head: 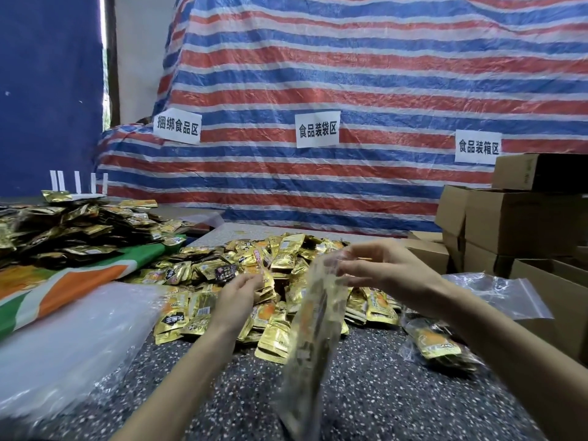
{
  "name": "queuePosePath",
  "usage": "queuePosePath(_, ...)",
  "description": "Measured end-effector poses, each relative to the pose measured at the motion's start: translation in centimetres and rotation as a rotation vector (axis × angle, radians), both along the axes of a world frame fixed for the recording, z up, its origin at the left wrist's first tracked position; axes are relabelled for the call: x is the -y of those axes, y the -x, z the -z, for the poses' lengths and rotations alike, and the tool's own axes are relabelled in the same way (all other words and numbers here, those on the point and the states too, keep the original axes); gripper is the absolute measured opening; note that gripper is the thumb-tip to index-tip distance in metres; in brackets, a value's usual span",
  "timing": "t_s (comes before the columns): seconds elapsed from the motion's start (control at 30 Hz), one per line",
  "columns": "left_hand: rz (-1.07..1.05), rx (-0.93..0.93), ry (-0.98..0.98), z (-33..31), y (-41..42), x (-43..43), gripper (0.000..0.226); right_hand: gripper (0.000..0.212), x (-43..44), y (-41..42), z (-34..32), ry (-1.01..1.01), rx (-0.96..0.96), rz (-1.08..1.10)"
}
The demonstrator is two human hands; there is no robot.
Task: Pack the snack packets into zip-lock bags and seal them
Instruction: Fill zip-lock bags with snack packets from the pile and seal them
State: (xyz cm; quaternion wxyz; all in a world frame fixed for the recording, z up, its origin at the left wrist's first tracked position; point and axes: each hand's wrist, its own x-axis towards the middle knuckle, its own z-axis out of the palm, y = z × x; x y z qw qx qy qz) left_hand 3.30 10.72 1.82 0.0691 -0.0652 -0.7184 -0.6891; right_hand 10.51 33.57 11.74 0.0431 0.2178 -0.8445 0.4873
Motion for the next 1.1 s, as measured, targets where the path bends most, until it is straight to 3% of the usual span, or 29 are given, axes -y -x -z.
queuePosePath(0.1,0.24,0.142,-0.026,1.2,0.4,-0.9,0.035,0.016,-0.2,-0.2,0.1,0.019,-0.036,-0.115)
queuePosePath(0.2,0.36,0.163,-0.005,1.7,0.1,-2.4,0.037,0.021,-0.2,-0.5,0.1,0.015,-0.122,-0.172)
queuePosePath(0.3,0.359,0.108,-0.163,1.1,-0.3,-3.2,0.027,0.018,-0.4,-0.7,-0.2,-0.026,-0.18,-0.158)
queuePosePath(0.47,0.211,0.061,-0.384,-0.6,-0.4,-2.7,0.012,0.014,-1.6,-0.9,-1.3,-0.291,-0.253,0.06)
queuePosePath(0.57,0.187,-0.098,-0.362,-1.9,-0.7,-1.5,0.013,0.005,-2.8,-0.8,-1.6,-0.442,-0.285,0.183)
queuePosePath(0.67,0.168,-0.25,-0.312,-2.6,-1.0,-0.7,0.02,0.018,-3.6,-0.7,-1.3,-0.531,-0.282,0.251)
queuePosePath(0.77,0.147,-0.36,-0.18,-2.6,-1.2,-0.9,0.012,0.019,-3.3,-0.7,-0.5,-0.572,-0.275,0.302)
queuePosePath(0.97,0.135,-0.351,-0.105,-2.6,-1.4,-0.7,0.021,0.018,-2.9,-0.4,0.2,-0.507,-0.311,0.347)
queuePosePath(1.1,0.096,-0.375,-0.039,-2.8,-1.5,-0.7,0.014,0.02,-2.8,-0.3,0.2,-0.438,-0.369,0.354)
